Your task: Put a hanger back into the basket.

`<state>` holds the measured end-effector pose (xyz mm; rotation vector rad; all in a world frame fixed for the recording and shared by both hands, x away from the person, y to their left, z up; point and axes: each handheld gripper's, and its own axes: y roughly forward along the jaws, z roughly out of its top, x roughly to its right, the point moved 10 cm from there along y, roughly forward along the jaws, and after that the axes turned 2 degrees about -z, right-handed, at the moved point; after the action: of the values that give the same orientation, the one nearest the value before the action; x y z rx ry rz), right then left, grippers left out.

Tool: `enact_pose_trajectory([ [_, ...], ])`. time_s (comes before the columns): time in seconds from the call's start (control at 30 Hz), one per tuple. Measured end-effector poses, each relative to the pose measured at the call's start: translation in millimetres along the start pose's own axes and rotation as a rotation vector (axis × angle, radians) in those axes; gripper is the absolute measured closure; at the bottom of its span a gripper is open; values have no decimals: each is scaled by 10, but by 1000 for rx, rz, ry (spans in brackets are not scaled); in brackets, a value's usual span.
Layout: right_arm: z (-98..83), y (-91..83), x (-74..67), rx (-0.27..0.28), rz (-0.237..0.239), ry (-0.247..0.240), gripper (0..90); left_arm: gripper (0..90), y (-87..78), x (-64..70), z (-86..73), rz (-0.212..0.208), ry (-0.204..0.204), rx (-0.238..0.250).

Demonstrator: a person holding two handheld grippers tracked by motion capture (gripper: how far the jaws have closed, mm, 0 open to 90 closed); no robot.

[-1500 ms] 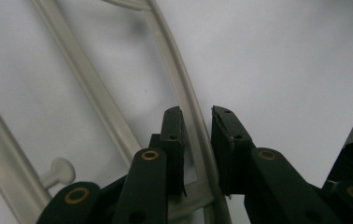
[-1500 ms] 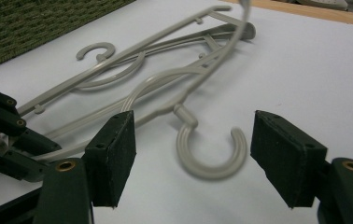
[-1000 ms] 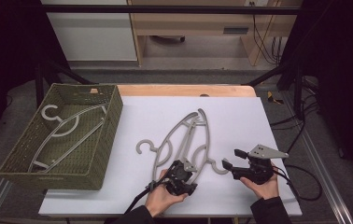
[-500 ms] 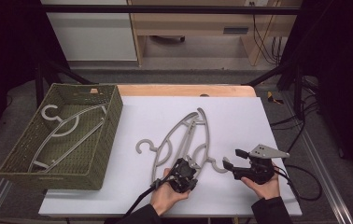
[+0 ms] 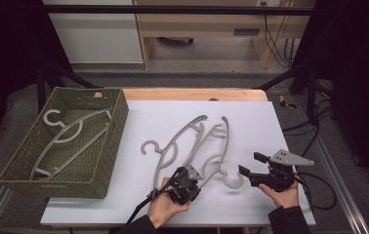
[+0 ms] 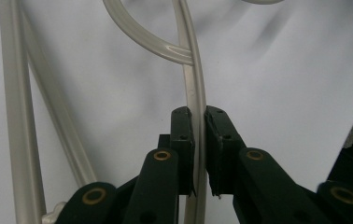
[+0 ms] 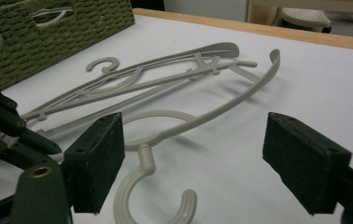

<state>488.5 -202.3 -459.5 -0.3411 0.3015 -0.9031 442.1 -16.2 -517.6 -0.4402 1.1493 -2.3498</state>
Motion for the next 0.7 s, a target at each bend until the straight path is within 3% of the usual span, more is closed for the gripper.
enact_pose_trajectory([
  [0.17, 17, -8, 30, 18, -17, 14, 123, 821, -165, 8, -5, -11, 24, 22],
  [0.43, 54, -62, 106, 44, -58, 36, 68, 821, -390, -25, -3, -46, 14, 57],
  [0.7, 10, -71, 171, 32, -72, 43, 68, 821, -755, -83, -7, -71, 69, 91],
])
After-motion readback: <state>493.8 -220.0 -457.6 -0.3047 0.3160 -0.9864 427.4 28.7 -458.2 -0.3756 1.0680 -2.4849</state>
